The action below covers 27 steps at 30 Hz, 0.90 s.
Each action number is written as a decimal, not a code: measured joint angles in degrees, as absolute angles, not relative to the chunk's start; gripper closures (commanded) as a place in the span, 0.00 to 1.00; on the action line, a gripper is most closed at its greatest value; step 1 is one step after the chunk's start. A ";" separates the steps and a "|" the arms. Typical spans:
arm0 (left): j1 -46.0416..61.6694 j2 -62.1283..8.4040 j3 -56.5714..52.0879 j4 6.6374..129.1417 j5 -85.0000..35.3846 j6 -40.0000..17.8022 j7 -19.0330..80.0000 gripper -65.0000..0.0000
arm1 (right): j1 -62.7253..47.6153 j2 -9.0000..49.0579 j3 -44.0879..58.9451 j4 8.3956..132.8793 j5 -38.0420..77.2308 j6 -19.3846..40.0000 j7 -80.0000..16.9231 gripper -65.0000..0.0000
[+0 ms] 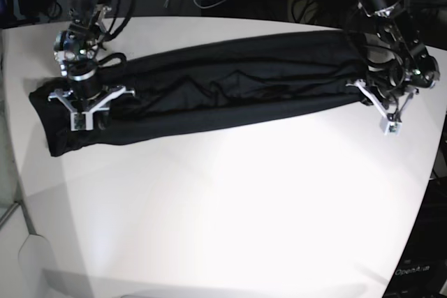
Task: Fold the T-shirt properly
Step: 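Move the right gripper along the strip toward its middle and grasp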
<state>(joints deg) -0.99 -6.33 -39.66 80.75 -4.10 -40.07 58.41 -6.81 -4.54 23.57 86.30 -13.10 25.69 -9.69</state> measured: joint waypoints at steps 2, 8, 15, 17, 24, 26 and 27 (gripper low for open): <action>-0.97 -6.33 -39.66 80.79 -4.10 -40.07 58.48 1.00 | -9.56 -5.15 21.47 88.68 -13.17 25.74 -9.65 0.80; -0.97 -6.35 -39.66 80.73 -4.12 -40.07 58.46 1.00 | -13.67 -5.08 15.53 91.44 -13.06 25.71 -9.76 0.80; -0.97 -6.35 -39.64 80.75 -4.12 -40.07 58.43 1.00 | -16.64 -5.06 8.38 91.24 -13.06 25.71 -9.78 0.80; -0.97 -6.33 -39.66 80.75 -4.12 -40.07 58.43 1.00 | -16.93 -5.06 7.09 91.24 -13.08 25.74 -9.80 0.80; -1.02 -5.52 -39.68 80.95 -3.95 -39.46 58.37 1.00 | -13.52 -4.95 5.61 82.83 -18.11 25.52 -4.08 0.80; -0.97 -5.04 -39.79 81.01 -4.10 -39.44 58.17 1.00 | -10.96 -5.10 5.61 78.70 -18.44 25.28 -1.43 0.80; -0.99 -4.97 -39.79 81.01 -4.10 -39.46 58.22 1.00 | -10.04 -5.08 5.61 76.66 -18.11 25.08 0.45 0.80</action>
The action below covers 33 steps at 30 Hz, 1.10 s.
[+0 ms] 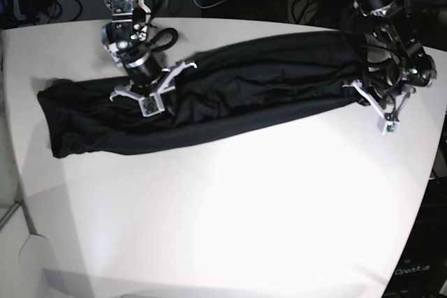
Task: Fold the T-shirt properly
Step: 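Move the right gripper along the strip toward its middle and grasp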
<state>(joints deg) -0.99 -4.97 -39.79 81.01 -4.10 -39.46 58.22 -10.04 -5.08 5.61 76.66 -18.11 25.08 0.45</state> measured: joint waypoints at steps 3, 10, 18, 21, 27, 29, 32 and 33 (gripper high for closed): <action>-1.02 -4.91 -39.75 80.97 -4.12 -39.46 58.15 1.00 | -7.84 -5.06 5.85 72.03 -16.62 24.86 3.97 0.80; -1.80 -4.89 -39.77 80.25 -4.29 -39.70 58.15 1.00 | -1.65 -5.56 10.17 65.67 -15.94 27.09 4.34 0.80; -4.99 -4.43 -43.53 79.48 -2.81 -40.27 59.94 1.00 | 1.54 -5.56 12.25 62.52 -15.84 27.46 4.49 0.80; -6.46 -4.45 -46.35 79.35 -1.67 -40.14 61.69 1.00 | 1.34 -5.54 12.27 62.52 -15.84 27.42 4.67 0.80; -6.76 -3.79 -48.34 83.13 -2.37 -40.12 71.20 1.00 | 0.91 -5.56 12.38 62.52 -15.81 27.38 5.48 0.80; -6.17 -3.81 -48.34 85.30 -2.37 -40.10 74.02 1.00 | 0.93 -5.56 12.38 62.52 -15.84 27.38 5.48 0.80; -5.89 -3.36 -48.25 87.64 -2.37 -40.10 76.31 1.00 | 0.93 -5.56 12.38 62.52 -15.81 27.40 5.48 0.80; -5.89 -2.94 -48.34 88.38 -2.37 -40.10 76.31 1.00 | 0.93 -5.56 12.38 62.52 -15.81 27.40 5.50 0.80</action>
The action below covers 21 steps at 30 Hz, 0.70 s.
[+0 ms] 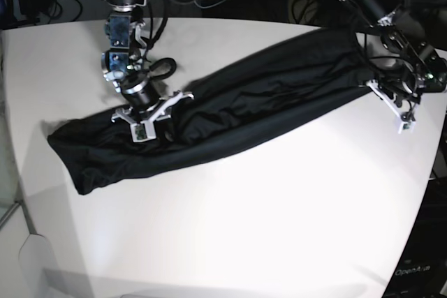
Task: Fold the T-shirt properly
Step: 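Move the right gripper along the strip toward its middle and grasp, then open the left gripper and regrasp the strip end nearby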
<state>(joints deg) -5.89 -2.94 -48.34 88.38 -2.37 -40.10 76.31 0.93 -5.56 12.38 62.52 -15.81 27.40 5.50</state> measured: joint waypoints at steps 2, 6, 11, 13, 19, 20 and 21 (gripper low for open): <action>-5.04 -2.85 -48.23 89.21 -2.90 -40.10 76.05 1.00 | 0.91 -5.56 12.38 62.52 -15.79 27.40 5.52 0.80; -3.49 -2.81 -48.34 92.33 -2.76 -40.10 76.55 1.00 | 0.93 -5.56 12.38 62.52 -15.84 27.33 5.39 0.80; -2.94 -2.37 -48.31 95.81 -2.83 -40.12 76.51 1.00 | 0.56 -5.56 12.38 62.52 -15.75 27.35 5.96 0.80; -2.39 -2.35 -48.34 96.66 -2.81 -40.12 76.58 1.00 | 0.30 -5.56 12.38 62.52 -15.79 27.31 6.52 0.80; -2.59 -2.31 -48.34 96.75 -2.81 -40.12 76.60 1.00 | -0.03 -5.54 12.38 62.54 -15.77 27.29 7.07 0.80; -2.70 -2.31 -48.34 96.75 -2.81 -40.12 76.60 1.00 | -0.03 -5.56 12.38 62.54 -15.77 27.29 7.03 0.80; -2.79 -2.33 -48.34 96.75 -2.81 -40.12 76.53 1.00 | -0.03 -5.56 12.38 62.54 -15.77 27.27 7.03 0.80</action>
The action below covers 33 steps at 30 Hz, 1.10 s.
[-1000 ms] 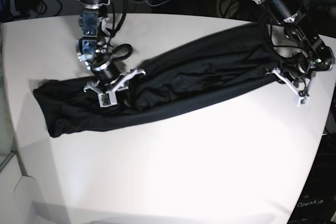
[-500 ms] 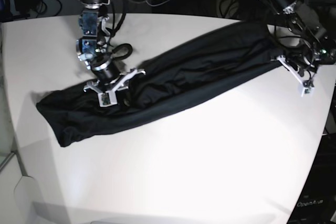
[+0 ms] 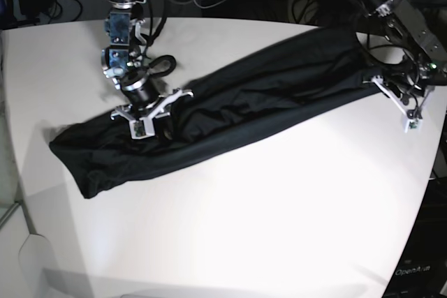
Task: Fold the T-shirt properly
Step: 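Open the left gripper and regrasp the strip end nearby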
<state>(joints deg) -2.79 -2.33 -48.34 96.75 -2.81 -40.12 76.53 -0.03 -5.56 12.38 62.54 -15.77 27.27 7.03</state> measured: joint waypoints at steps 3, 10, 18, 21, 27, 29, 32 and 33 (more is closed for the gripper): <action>-4.25 -2.31 -48.03 96.03 -2.04 -40.10 78.43 1.00 | -0.03 -5.54 12.38 62.54 -15.77 27.24 7.05 0.80; -4.78 -2.90 -47.48 92.09 -2.57 -40.10 79.75 1.00 | -0.05 -5.54 12.40 62.54 -15.77 27.24 7.16 0.80; -4.62 -3.46 -44.29 91.85 -1.89 -40.10 76.09 0.60 | -0.08 -5.54 12.47 62.54 -15.77 27.29 7.22 0.80; -4.47 -3.18 -46.13 91.59 -1.96 -40.10 76.29 0.44 | -0.03 -5.56 12.47 62.54 -15.77 27.27 7.07 0.80; -4.47 -3.31 -46.70 91.59 -1.96 -40.10 76.47 0.28 | -0.01 -5.56 12.47 62.54 -15.77 27.27 7.03 0.80; -3.70 -3.31 -46.65 91.94 -2.48 -40.10 76.20 0.27 | -0.01 -5.56 12.47 62.54 -15.77 27.29 7.05 0.80; -1.91 -3.53 -46.83 92.25 -9.58 -40.05 76.71 0.27 | 0.03 -5.56 12.47 62.54 -15.77 27.29 7.01 0.80; -1.43 -3.66 -47.40 92.23 -12.99 -40.12 76.49 0.27 | 0.12 -5.56 12.47 62.54 -15.79 27.27 6.92 0.80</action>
<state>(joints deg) -1.43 -3.66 -47.40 92.23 -12.99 -40.12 76.49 0.12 -5.56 12.47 62.54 -15.79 27.27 6.92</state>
